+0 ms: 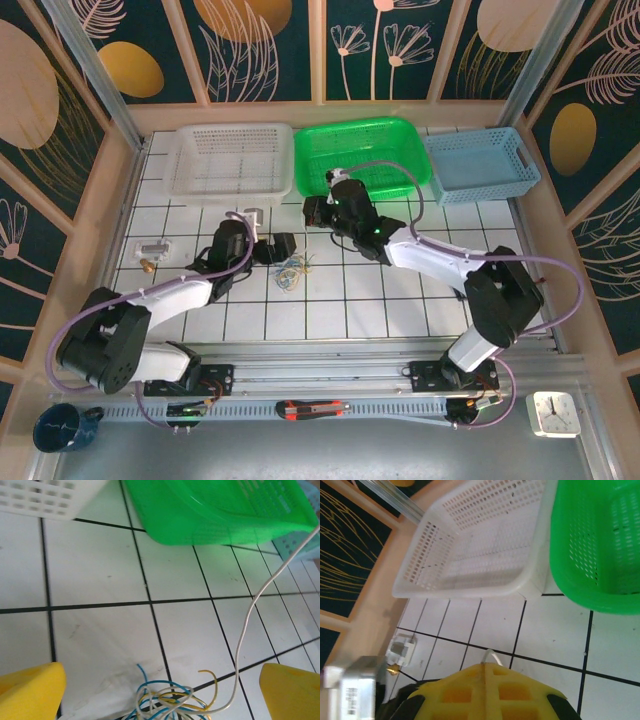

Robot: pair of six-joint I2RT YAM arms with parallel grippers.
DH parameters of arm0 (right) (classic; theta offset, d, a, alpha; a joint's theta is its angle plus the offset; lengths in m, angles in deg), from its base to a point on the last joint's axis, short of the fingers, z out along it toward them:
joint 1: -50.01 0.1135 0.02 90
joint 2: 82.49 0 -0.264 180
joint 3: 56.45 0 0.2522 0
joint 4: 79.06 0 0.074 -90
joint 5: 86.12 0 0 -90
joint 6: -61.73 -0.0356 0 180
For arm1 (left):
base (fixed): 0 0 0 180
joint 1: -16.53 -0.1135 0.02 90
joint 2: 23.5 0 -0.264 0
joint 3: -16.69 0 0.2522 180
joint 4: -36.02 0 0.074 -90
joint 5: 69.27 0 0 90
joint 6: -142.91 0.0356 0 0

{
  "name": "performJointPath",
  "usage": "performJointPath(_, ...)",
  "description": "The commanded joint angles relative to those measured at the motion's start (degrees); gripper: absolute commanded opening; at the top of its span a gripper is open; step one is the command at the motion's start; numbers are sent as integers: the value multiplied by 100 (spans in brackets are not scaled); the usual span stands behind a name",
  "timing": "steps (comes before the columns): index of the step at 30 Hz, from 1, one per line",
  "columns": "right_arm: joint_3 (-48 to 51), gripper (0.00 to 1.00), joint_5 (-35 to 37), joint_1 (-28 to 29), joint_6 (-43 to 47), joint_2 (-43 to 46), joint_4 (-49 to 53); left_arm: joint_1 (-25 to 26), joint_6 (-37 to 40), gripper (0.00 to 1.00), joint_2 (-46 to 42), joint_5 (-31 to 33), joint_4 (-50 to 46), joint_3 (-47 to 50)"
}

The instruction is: Untangle the cables

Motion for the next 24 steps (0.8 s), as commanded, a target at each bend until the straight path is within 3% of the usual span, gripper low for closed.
performJointPath(1, 21, 0, 157, 78, 125, 373, 57, 233, 480, 99, 319, -45, 109, -301)
performJointPath(10, -201, 0, 387, 159, 285, 882, 279, 460, 502, 91, 1034, 365, 211, -519)
performJointPath(13, -255, 0, 573, 129, 421, 782, 611, 463, 343, 92, 734, 540, 427, -233)
performJointPath(18, -178, 1, 258, -47, 494, 295, 880, 455, -42, 97, -11, 1196, 237, 75)
performJointPath(21, -57, 19, 327, -72, 472, 39, 868, 436, -359, 98, -299, 1578, -132, 29)
performJointPath(24, 101, 38, 370, -111, 368, -108, 794, 289, -498, 92, -203, 1360, -550, -274)
